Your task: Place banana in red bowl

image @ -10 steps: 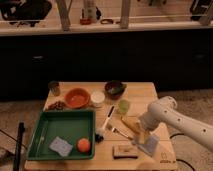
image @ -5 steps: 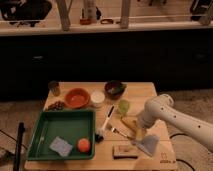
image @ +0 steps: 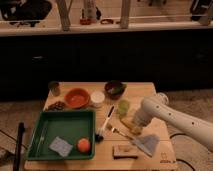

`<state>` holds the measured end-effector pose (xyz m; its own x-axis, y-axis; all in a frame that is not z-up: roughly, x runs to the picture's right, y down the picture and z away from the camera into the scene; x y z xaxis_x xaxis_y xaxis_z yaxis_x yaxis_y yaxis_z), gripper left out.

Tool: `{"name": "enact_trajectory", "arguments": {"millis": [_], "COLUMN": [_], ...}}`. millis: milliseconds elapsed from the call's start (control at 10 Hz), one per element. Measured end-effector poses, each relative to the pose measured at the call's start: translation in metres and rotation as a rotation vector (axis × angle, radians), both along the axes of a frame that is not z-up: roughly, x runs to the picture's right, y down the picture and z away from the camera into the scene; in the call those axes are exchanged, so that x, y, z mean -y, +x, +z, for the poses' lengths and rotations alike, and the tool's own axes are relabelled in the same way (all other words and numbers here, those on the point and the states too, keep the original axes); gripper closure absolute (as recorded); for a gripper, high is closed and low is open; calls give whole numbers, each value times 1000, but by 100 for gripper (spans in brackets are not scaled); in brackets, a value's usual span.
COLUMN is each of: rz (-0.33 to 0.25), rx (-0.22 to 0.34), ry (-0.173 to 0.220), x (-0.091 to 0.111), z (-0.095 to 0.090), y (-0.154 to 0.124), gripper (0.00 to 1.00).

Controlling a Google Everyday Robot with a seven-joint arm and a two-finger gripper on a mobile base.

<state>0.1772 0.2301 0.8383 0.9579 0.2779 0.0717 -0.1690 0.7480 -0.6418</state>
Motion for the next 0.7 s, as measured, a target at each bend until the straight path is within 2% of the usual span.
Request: {"name": "enact_trajectory", "arguments": {"millis": [200, 300, 500, 700], "rz": [-8, -30, -65, -109], "rx": [11, 29, 60, 124], "ry": [-11, -22, -17, 5], "x": [0, -1, 3, 18], "z": [1, 0, -10, -32], "y": [-1, -1, 2, 4], "gripper": [91, 99, 100, 100]}}
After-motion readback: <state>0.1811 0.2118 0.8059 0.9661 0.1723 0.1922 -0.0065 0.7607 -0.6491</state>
